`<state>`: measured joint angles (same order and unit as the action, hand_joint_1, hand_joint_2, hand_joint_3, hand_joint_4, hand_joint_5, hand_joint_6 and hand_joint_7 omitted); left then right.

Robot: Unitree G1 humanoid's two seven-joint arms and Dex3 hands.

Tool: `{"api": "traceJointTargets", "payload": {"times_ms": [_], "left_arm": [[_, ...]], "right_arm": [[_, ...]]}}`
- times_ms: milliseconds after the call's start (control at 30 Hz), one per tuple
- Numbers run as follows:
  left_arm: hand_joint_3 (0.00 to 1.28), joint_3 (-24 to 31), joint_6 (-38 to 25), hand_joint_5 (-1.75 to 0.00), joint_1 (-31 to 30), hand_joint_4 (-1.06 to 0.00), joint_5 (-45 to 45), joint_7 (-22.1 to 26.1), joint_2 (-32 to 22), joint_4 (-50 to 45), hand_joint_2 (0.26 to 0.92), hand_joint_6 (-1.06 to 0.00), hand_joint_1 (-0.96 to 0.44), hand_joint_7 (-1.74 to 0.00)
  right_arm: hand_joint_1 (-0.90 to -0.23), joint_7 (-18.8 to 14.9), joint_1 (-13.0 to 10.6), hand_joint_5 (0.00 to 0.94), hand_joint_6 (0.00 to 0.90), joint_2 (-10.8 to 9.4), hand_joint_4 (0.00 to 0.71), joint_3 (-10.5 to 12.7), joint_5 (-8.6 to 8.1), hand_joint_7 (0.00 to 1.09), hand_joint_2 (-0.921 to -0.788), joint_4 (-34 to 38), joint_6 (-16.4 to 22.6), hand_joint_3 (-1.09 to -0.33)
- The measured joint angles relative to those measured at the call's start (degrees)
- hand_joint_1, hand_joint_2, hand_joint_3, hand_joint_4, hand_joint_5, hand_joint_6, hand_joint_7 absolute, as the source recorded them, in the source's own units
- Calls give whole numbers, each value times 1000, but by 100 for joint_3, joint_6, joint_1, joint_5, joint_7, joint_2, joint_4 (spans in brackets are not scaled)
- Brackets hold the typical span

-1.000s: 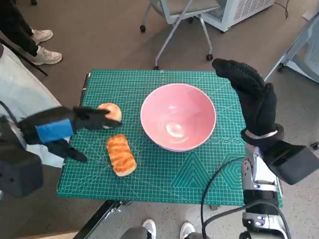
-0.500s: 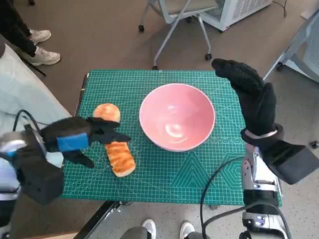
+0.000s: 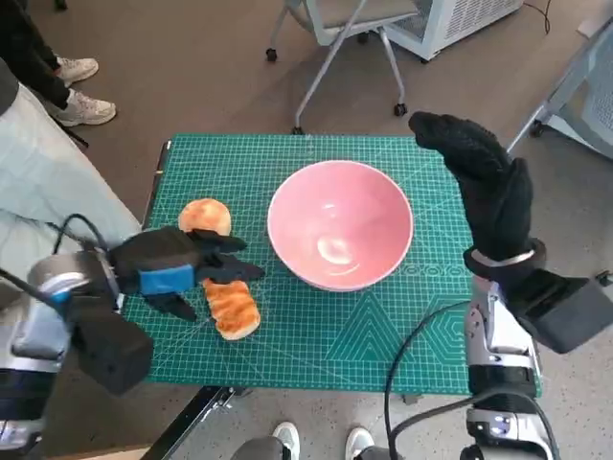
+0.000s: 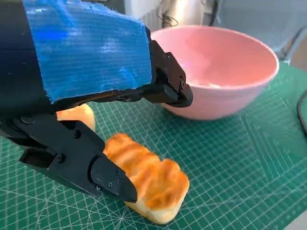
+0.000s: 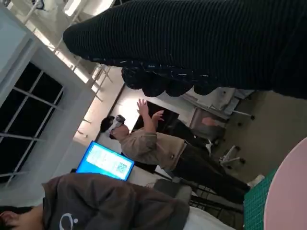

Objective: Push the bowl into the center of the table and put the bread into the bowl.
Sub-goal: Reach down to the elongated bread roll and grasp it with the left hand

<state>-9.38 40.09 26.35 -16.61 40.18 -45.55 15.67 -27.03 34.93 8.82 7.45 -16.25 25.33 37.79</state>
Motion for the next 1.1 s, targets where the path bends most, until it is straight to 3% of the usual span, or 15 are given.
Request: {"api": "traceJointTargets", "payload": {"times_ms": [567, 800, 967, 1000, 1033, 1067, 1100], "left_arm": [[23, -678, 729, -28, 406, -505, -993, -788, 376, 1280, 776, -564, -90, -27], [44, -854, 740, -60, 448, -711, -994, -811, 514, 1597, 885, -761, 1, -92], [47, -920, 716, -61, 499, -789, -959, -734, 576, 1698, 915, -837, 18, -123], [39, -924, 716, -246, 511, -783, -952, -725, 578, 1703, 915, -813, 14, -329], [58, -938, 708, -558, 529, -736, -950, -704, 578, 1709, 917, -741, 10, -666], [64, -954, 692, -774, 544, -715, -947, -675, 578, 1712, 919, -698, 7, -857], [67, -980, 667, -850, 564, -707, -943, -631, 578, 1716, 919, -683, 6, -925]], "right_arm": [[-653, -11, -21, 1, 0, -1, 182, 4, -61, 599, -921, -21, -75, -748], [-653, -13, -24, 0, 0, 2, 179, 10, -104, 599, -921, -22, -83, -748], [-653, -14, -27, 0, 0, 2, 178, 9, -132, 599, -921, -36, -89, -748], [-652, -14, -28, 0, 0, 3, 178, 9, -136, 598, -921, -37, -89, -748], [-651, -14, -30, 0, 0, 4, 178, 10, -140, 598, -921, -37, -89, -748], [-650, -14, -32, 1, 1, 6, 178, 11, -140, 598, -921, -38, -89, -747], [-650, -14, -37, 1, 1, 8, 178, 11, -140, 598, -921, -39, -89, -747]]}}
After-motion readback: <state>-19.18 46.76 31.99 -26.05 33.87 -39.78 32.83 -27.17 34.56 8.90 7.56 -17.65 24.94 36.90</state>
